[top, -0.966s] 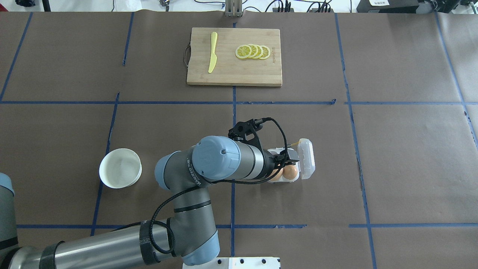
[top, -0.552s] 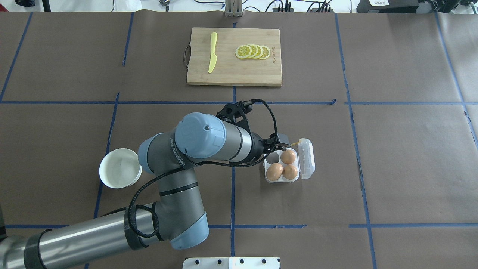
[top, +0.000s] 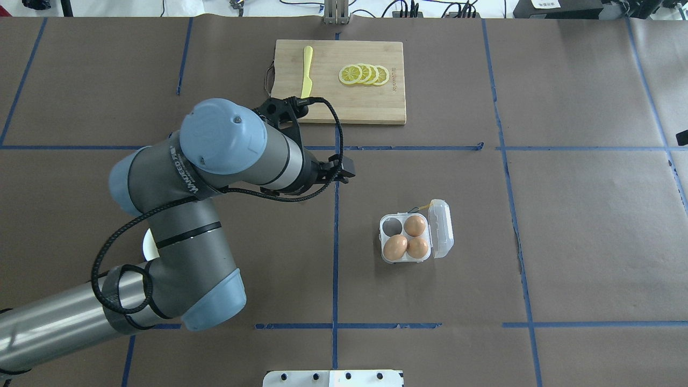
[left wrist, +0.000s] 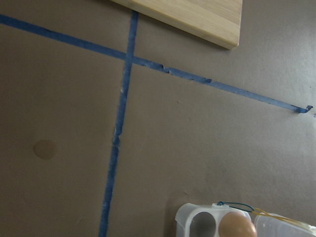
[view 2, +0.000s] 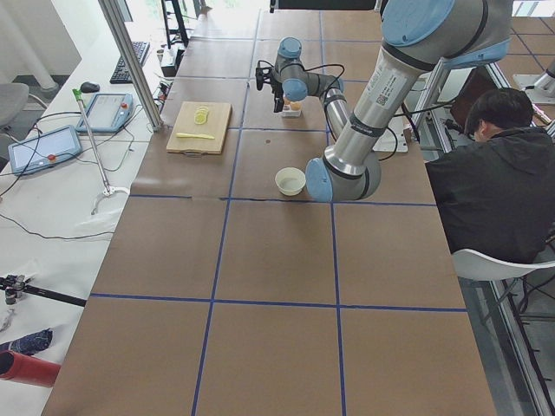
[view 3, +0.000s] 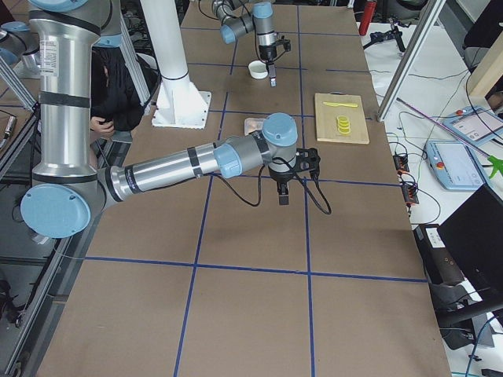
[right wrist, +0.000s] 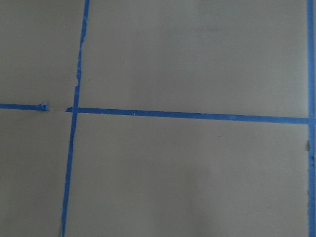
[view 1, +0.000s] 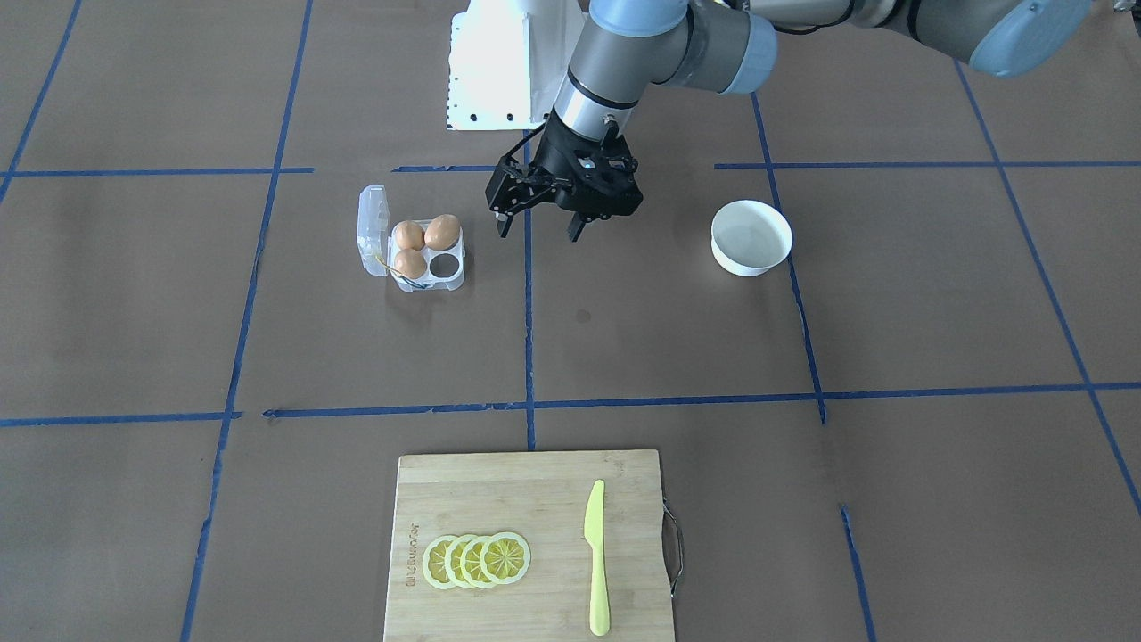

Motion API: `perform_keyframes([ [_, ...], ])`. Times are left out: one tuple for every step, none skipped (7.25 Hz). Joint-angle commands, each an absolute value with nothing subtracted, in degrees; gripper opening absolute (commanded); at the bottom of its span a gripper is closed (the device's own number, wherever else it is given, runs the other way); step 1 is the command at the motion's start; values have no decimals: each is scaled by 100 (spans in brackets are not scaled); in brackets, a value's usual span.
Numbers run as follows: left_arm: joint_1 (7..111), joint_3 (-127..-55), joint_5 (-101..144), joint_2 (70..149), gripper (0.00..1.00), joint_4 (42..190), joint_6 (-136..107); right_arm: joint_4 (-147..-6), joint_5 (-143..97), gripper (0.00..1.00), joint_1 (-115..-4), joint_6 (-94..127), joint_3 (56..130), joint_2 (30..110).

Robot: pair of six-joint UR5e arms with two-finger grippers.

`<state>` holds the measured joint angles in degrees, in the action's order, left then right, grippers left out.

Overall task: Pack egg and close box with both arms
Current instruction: 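Withdraw the left arm toward its rest while the right arm approaches the carton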

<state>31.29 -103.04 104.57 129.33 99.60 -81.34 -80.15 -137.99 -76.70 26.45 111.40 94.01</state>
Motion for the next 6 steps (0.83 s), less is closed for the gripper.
perform_keyframes([
  [3679,-11045,10459,12448,99,9230,-7447,-6347,-13041,100,-6607,4700,11118,9465],
  [3970,-11196,10459,12210,99,9220,-6992,-5650,-12477,100,-5896,5825,11109,9475],
  [4051,-11441,10459,11756,99,9220,-6570,-5303,-12028,100,-5367,6488,11135,9466],
  [4400,-11530,10459,11481,100,9220,-5991,-5169,-11667,87,-4918,7017,11171,9448],
  [4682,-11531,10468,11244,99,9228,-5402,-5168,-11602,47,-4696,7231,11214,9422],
  [4798,-11531,10468,11154,100,9229,-5101,-5168,-11454,23,-4415,7259,11224,9404],
])
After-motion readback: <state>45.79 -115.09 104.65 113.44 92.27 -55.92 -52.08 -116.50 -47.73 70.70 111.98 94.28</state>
